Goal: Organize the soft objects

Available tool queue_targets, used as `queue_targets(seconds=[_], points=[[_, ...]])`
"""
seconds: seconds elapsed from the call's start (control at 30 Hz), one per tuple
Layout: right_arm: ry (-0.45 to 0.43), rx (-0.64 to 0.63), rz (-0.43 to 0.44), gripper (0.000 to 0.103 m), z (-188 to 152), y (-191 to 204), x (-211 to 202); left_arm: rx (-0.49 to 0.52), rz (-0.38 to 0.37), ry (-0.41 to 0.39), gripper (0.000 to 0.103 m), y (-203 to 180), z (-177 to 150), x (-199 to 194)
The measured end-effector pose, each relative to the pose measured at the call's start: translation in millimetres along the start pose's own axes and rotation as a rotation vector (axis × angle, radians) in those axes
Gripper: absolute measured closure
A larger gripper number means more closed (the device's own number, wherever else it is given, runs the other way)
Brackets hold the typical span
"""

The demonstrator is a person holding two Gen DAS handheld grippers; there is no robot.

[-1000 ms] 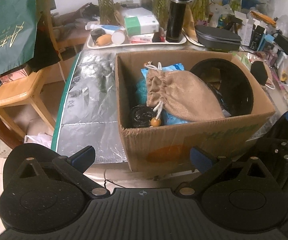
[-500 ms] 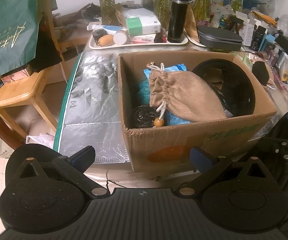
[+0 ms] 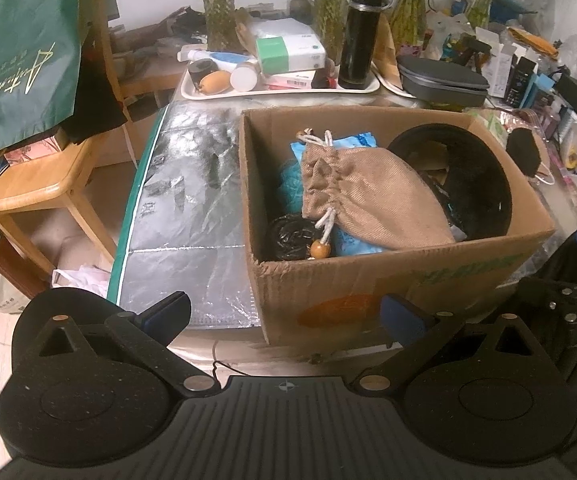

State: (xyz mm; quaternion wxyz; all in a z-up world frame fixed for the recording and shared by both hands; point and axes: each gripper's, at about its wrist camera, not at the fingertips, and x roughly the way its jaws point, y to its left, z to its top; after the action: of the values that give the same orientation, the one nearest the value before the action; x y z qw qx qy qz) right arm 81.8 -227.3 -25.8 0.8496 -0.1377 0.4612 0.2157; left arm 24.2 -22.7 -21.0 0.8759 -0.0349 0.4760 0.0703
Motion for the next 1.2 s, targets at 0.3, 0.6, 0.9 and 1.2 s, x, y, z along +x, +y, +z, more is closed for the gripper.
queue_targets(seconds=[0.3,0.6,0.9,1.2], points=[[-0.001,-0.008,0.002,0.000,0.2,4.0,-0.2,0.002,-0.003,0.003,0.000,-2.1,0.3,-0.5],[0.000,-0.008,0.004,0.000,0.3,5.3,0.1,-0.003,0.000,0.008,0.000,-1.7,0.5,0.6],[-0.001,-0.007,0.005,0.000,0.4,5.4,0.3,-0.005,0.006,0.015,0.000,-0.2,0.3,1.8],[-0.003,-0.003,0.003,0.000,1.3,4.5,0.9,-0.016,-0.006,0.006,0.000,1.8,0.7,0.8]])
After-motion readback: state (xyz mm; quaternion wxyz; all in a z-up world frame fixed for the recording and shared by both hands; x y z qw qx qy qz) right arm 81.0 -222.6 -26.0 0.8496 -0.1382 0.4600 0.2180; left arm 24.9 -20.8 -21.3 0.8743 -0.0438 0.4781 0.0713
